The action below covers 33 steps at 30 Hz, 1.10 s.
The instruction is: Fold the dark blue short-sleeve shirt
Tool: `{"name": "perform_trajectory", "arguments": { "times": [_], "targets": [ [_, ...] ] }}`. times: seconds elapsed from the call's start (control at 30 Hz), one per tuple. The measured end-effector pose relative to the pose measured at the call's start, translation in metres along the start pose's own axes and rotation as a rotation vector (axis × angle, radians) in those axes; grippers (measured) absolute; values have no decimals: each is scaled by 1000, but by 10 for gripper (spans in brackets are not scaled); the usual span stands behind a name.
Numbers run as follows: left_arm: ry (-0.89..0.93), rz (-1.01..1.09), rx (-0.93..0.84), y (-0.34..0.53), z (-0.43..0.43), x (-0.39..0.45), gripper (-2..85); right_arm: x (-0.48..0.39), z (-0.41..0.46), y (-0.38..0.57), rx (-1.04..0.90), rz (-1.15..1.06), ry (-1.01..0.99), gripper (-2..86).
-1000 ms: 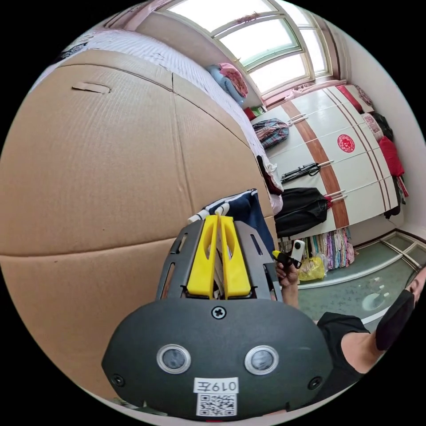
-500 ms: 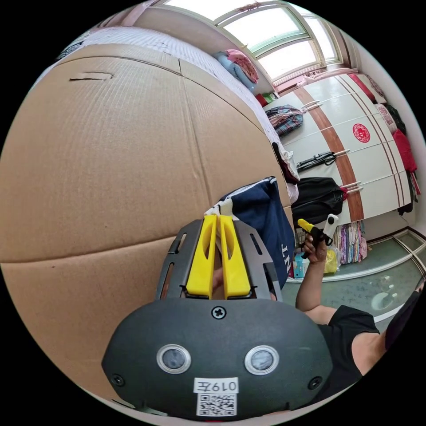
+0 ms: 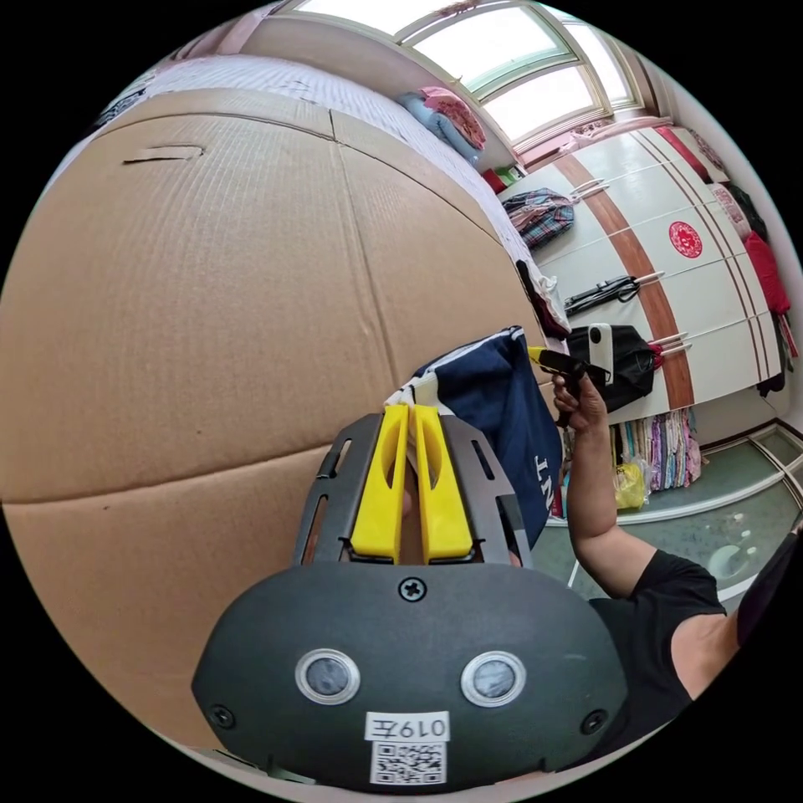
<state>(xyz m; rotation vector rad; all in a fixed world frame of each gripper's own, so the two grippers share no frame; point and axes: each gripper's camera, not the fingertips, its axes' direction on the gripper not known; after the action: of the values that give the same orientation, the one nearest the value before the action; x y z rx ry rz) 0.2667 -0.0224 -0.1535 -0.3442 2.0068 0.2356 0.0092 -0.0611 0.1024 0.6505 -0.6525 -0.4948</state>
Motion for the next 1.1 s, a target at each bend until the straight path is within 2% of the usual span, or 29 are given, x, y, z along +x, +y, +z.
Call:
{"name": "perform_trajectory", "arguments": {
  "times": [0.13, 0.27, 0.67, 0.77, 0.93, 1.1],
  "targets": [
    [-10, 5, -1, -4, 6, 6, 17, 0, 11, -13, -4, -30, -20, 28],
    [-40, 24, -8, -14, 13, 18, 18, 2, 1, -19, 66, -16, -32, 9],
    [-153, 239, -134, -103, 82, 85, 18, -3, -44, 2, 320, 158, 155, 16],
    [-173, 261, -138, -106, 87, 92, 17, -22, -63, -7, 398, 82, 161, 42],
    [-138, 236, -125, -109, 94, 90, 16, -30, -33, -72, 194, 9, 162, 93],
    [-166, 250, -133, -115, 100, 98, 17, -10, -32, -108, 206, 13, 36, 76]
  ]
}}
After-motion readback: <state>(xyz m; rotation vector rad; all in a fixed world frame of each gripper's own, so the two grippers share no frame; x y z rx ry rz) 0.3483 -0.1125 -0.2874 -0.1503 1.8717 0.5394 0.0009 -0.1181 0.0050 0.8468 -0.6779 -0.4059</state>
